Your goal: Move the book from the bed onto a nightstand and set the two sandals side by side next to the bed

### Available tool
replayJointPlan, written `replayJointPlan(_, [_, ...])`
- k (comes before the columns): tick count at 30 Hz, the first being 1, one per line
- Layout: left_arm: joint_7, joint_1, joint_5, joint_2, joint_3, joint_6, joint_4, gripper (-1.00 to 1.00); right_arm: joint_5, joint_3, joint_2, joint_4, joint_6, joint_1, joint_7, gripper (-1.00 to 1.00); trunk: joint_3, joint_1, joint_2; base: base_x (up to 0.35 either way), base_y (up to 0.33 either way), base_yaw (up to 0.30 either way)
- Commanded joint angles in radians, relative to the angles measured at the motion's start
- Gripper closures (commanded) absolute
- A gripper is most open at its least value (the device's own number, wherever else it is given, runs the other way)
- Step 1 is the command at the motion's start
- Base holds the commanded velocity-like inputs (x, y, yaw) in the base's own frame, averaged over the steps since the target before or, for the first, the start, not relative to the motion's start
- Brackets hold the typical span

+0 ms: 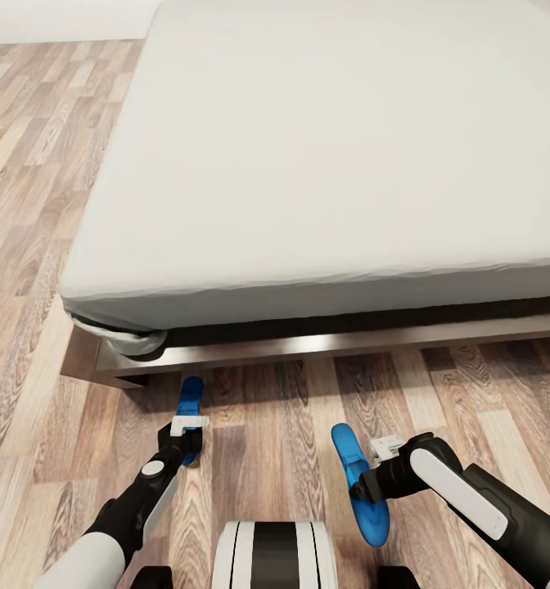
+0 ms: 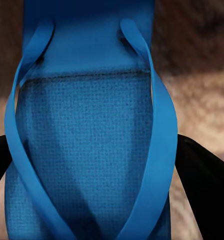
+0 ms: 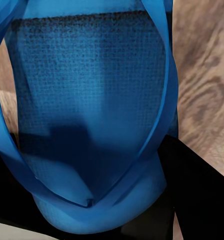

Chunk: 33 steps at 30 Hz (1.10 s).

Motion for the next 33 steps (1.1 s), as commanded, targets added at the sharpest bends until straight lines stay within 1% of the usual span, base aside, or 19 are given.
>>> replayJointPlan(1, [0.007, -0.001, 0.006, 0.001, -0.007, -0.003, 0.001, 1.00, -0.011, 0.002, -0.001, -0.001, 0.000, -0.001, -0.012, 1.00, -0.001, 0.000, 0.000, 0.000, 0.000, 0.000])
replayJointPlan(5, [0.007, -0.001, 0.006, 0.001, -0.007, -0.003, 0.000, 1.00, -0.011, 0.002, -0.001, -0.001, 0.000, -0.001, -0.012, 1.00, -0.001, 0.000, 0.000, 0.000, 0.000, 0.000])
replayJointPlan(7, [0.007, -0.002, 0.006, 0.000, -0.007, -0.003, 0.000, 1.00, -0.011, 0.002, -0.001, -0.001, 0.000, -0.001, -0.012, 1.00, -0.008, 0.001, -0.001, 0.000, 0.000, 0.000])
replayJointPlan(18, [0.007, -0.002, 0.006, 0.000, -0.007, -0.003, 0.000, 1.00, -0.011, 0.004, -0.002, -0.001, 0.000, -0.001, -0.012, 1.00, -0.008, 0.001, -0.001, 0.000, 0.000, 0.000])
replayJointPlan(24, [0.007, -0.002, 0.005, 0.000, -0.007, -0.003, -0.001, 1.00, -0.011, 0.004, -0.002, -0.001, 0.000, -0.001, -0.012, 1.00, -0.031, 0.003, -0.002, 0.000, 0.000, 0.000])
replayJointPlan(33, [0.007, -0.002, 0.005, 0.000, -0.007, -0.003, 0.000, 1.00, -0.011, 0.004, -0.002, -0.001, 0.000, -0.001, -0.012, 1.00, -0.031, 0.003, -0.002, 0.000, 0.000, 0.000])
